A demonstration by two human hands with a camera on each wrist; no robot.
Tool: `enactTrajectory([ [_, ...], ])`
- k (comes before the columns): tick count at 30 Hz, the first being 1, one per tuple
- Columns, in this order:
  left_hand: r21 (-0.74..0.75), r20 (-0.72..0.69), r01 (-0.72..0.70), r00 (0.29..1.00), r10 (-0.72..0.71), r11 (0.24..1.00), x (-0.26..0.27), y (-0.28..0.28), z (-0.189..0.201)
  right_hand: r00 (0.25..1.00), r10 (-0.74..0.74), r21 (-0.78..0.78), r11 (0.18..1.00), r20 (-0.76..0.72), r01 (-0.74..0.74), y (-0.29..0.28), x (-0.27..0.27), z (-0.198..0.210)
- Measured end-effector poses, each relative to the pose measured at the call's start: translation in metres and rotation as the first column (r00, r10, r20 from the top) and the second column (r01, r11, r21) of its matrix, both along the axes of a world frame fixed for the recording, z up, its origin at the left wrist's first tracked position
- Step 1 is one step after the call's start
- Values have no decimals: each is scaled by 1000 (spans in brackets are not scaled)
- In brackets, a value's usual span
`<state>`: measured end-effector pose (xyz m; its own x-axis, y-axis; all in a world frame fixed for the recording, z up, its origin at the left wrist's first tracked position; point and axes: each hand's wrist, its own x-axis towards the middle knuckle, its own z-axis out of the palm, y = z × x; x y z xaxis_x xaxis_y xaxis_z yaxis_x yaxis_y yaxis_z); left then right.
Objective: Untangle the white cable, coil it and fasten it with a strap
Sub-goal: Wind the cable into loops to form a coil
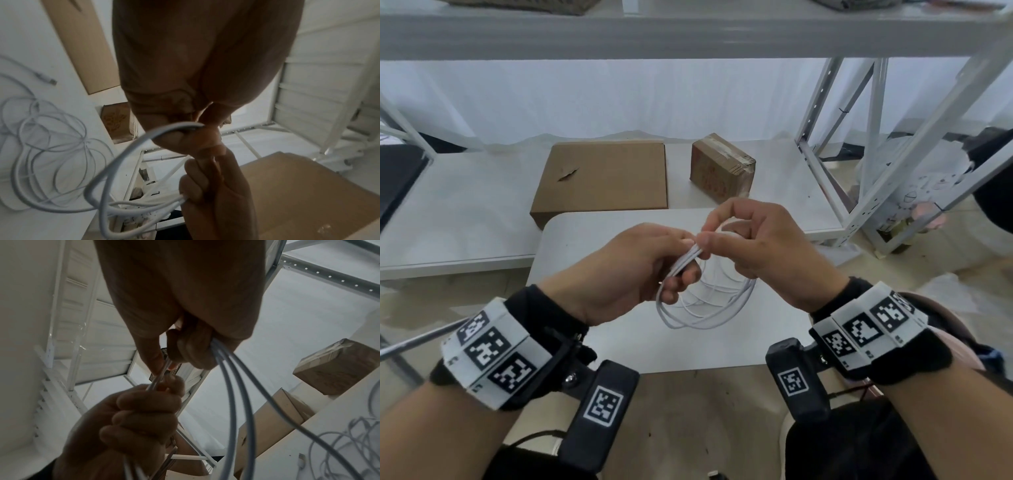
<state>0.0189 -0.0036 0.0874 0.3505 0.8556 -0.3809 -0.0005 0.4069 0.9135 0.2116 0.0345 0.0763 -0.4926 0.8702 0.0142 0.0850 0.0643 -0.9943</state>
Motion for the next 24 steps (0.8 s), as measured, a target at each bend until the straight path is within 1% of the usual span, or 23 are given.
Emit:
enactTrajectory([
  [2,0,4,13,1000,-13,1000,2,0,1,1000,-4,5,1000,5,4,0,-1,-2],
  [7,-49,52,46,998,-44,998,4,0,5,998,65,24,998,-17,-64,1,-5,-4],
  [10,45,73,26,997,-30,999,9,0,6,991,28,31,999,-130,-25,4,-10,-7],
  [12,99,154,-35,988,20,994,10,0,7,983,-28,-12,1000,-182,27,10,-10,-11],
  [13,111,206,-67,978,43,992,8,0,7,983,-53,-44,998,-175,46,13,-9,-14],
  [15,119,331,-101,942,57,988,3,2,8,985,-77,-118,991,-154,59,19,-7,-24],
  [18,112,509,-109,860,37,988,-4,3,11,985,-98,-222,973,-142,65,25,-12,-44],
  [21,115,613,-110,790,16,987,-9,1,16,984,-153,-296,948,-93,119,26,-22,-68],
  [24,119,696,-107,718,-6,987,-15,0,20,988,-144,-339,934,-63,114,23,-29,-86],
])
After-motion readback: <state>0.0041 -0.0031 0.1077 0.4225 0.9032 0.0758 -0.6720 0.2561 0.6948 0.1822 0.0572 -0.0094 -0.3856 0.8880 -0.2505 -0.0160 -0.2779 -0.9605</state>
